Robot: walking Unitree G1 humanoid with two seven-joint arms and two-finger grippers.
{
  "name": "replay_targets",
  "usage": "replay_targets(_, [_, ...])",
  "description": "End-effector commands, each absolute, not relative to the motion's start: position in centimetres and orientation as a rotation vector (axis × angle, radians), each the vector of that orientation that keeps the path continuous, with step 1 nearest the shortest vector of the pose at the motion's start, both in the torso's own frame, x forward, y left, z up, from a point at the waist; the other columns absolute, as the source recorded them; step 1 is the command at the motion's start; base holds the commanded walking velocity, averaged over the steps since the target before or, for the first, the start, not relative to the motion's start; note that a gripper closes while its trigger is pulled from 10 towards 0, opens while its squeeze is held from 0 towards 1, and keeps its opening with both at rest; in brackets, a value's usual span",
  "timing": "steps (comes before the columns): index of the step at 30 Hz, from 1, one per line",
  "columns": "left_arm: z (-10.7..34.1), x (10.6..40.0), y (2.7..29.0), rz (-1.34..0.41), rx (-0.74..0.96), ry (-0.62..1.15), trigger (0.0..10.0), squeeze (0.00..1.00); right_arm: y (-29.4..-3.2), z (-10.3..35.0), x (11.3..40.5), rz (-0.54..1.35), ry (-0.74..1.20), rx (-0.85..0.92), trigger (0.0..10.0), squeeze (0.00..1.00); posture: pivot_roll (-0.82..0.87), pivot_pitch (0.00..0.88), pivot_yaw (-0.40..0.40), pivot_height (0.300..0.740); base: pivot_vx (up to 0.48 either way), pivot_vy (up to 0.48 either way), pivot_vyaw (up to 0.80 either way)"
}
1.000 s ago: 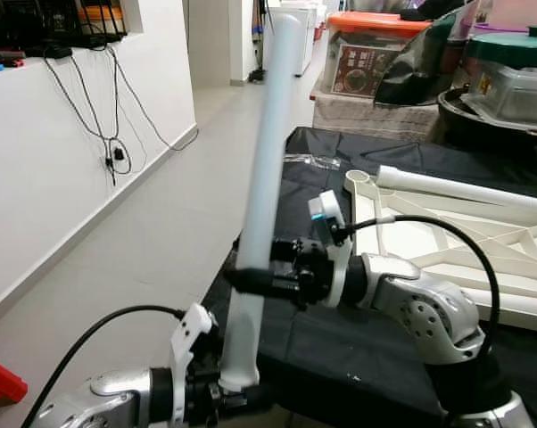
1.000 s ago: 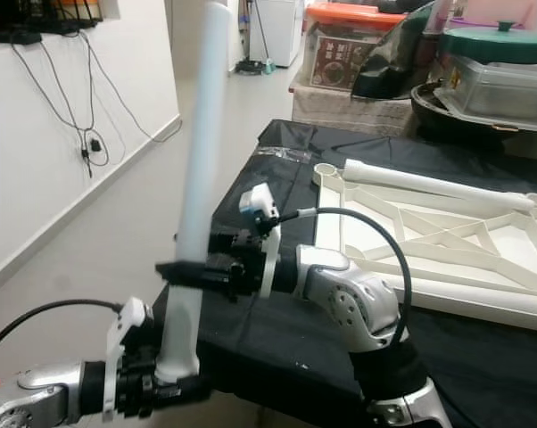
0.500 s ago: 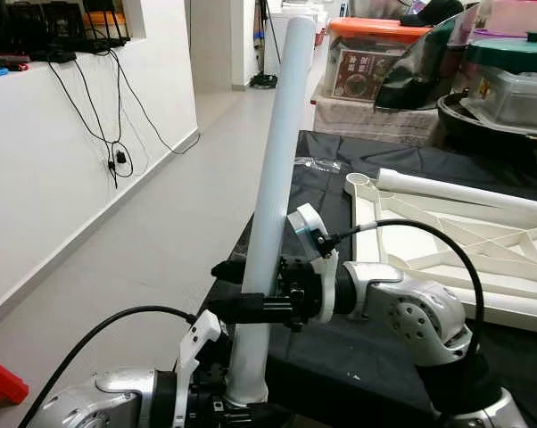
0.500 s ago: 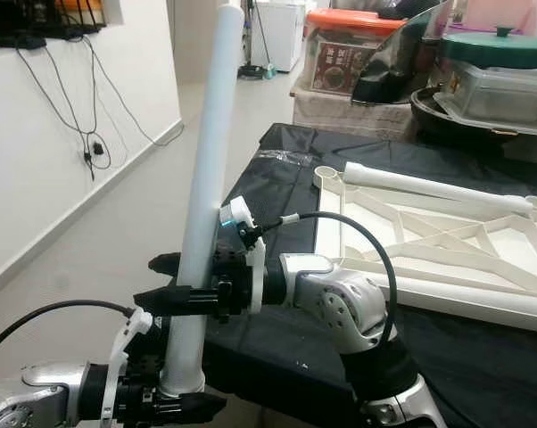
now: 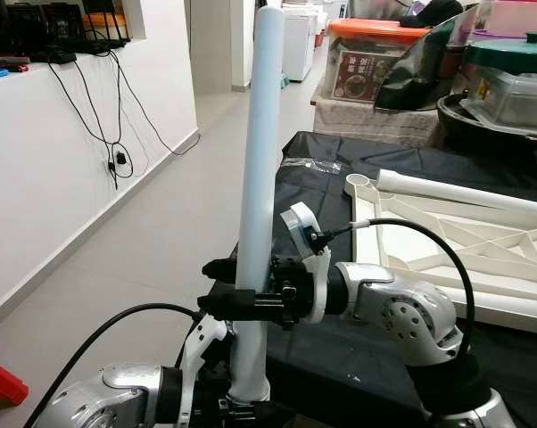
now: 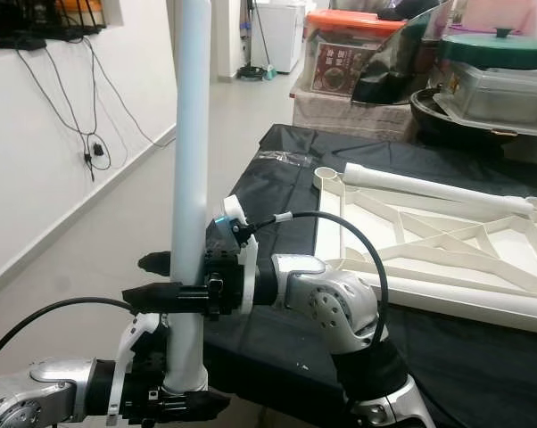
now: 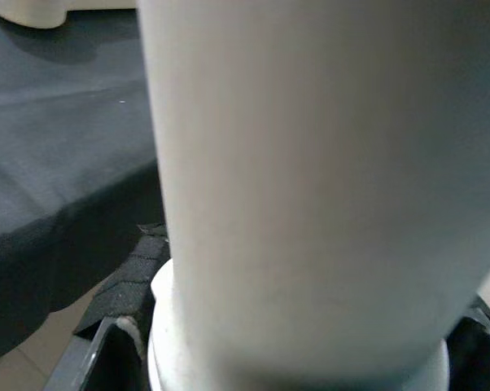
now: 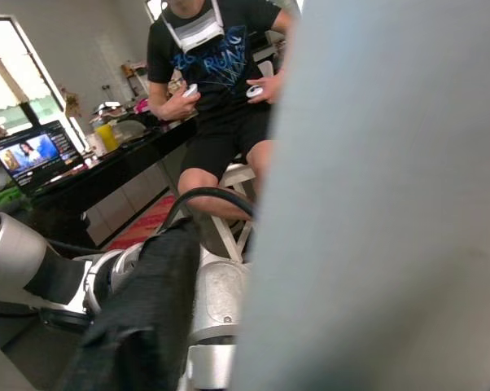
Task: Building children table
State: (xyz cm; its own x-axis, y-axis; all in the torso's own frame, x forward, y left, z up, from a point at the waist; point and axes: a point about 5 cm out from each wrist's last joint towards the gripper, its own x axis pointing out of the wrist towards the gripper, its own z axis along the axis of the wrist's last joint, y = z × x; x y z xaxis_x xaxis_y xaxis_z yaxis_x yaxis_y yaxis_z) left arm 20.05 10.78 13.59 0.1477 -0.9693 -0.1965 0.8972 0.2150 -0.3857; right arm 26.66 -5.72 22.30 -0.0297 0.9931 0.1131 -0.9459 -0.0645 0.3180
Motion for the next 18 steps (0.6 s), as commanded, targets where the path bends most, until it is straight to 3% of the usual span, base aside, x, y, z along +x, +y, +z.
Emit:
replay_targets(1, [13.47, 20.06, 10.62, -1.361, -0.179, 0.453, 10.0, 0.00, -5.43, 22.83, 26.48, 1.639, 0.160, 0.363, 0.0, 0.00, 0.12, 0.000, -0.026, 0.740, 0.000, 0.000, 0.00])
replay_targets(14, [12.95, 20.01, 10.77, -1.316, -0.196, 0.500, 10.0, 0.00, -5.44, 22.74, 26.31, 1.636, 0.165, 0.366, 0.0, 0.00, 0.12, 0.000, -0.028, 0.740, 0.000, 0.000, 0.00])
replay_targets(15, [12.98, 20.27, 10.71, -1.284, -0.196, 0.477, 10.0, 1.00, -5.48, 22.78, 26.40, 1.629, 0.160, 0.366, 0.0, 0.00, 0.12, 0.000, -0.027, 0.740, 0.000, 0.000, 0.00])
replay_targets(18, [13.15, 20.63, 10.63, -1.246, -0.201, 0.440, 10.0, 1.00, -5.59, 22.87, 26.58, 1.618, 0.154, 0.369, 0.0, 0.00, 0.12, 0.000, -0.029, 0.740, 0.000, 0.000, 0.00])
